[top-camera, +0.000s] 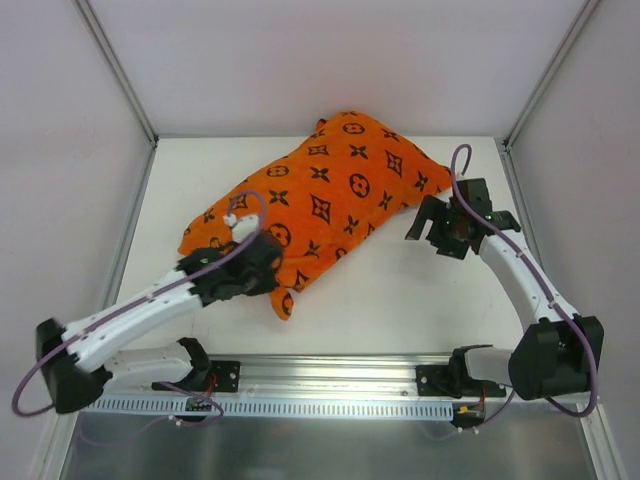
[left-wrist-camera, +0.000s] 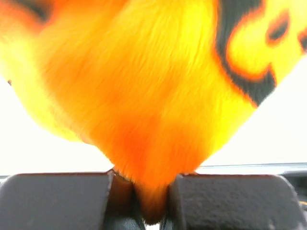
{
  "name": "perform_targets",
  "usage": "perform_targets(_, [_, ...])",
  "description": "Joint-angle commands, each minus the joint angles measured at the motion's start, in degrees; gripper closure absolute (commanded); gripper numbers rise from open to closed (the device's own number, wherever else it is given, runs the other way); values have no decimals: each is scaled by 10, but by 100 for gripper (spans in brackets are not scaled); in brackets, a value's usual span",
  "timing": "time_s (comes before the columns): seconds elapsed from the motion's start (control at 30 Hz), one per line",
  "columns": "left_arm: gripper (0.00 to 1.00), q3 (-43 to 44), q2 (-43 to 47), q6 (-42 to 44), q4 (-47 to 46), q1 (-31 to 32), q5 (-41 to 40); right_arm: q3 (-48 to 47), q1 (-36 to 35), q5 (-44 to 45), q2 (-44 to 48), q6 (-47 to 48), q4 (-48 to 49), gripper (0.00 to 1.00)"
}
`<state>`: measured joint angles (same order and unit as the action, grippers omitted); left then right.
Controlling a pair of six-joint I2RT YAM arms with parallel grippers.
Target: Remove the pillowcase from the pillow
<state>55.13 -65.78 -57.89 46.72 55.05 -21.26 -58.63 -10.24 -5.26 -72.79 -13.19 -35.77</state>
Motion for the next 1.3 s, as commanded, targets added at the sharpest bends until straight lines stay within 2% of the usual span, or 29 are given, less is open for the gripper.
perform_targets(0.0, [100,29,140,61,9,-85,4,-4,27,-33,18,0,17,5])
perform_targets(0.1, [100,56,183,90,17,-131,14,-3,48,-76,16,-23,45,5])
perform_targets(0.37, [100,73,197,82,53,-135,3,-1,100,-111,1,-105,129,4])
perform_targets(0.47, [100,78,203,84,65,-135,-9,9,143,-135,-16,-154,184,4])
perform_targets(0.6, [100,81,206,85,70,-135,-12,13,169,-155,-72,-222,257,0])
perform_targets(0.7, [100,86,206,85,73,-135,-17,7,175,-171,-136,-282,314,4])
perform_targets(0.8, [100,91,210,89,76,-136,-24,1,170,-193,-211,-356,413,4])
perform_targets(0.9, [100,97,209,94,80,-136,-25,-36,152,-190,-296,-391,440,4])
perform_targets(1.0, [100,102,209,93,85,-136,-25,-96,120,-178,-336,-392,439,3])
perform_targets(1.07, [100,103,208,93,87,-136,-26,-126,115,-172,-364,-393,446,14])
perform_targets(1.1, [100,106,209,95,88,-136,-25,-131,115,-177,-368,-395,453,27])
perform_targets(1.13, [100,108,209,95,91,-136,-27,-133,116,-180,-368,-398,459,55])
perform_targets(1.2, [100,111,211,97,97,-136,-29,-116,122,-170,-351,-388,465,81])
perform_targets(1.23, [100,111,212,96,99,-136,-32,-106,124,-158,-323,-384,464,99])
perform_targets(1.27, [100,113,213,101,101,-136,-34,-96,128,-156,-308,-375,466,99])
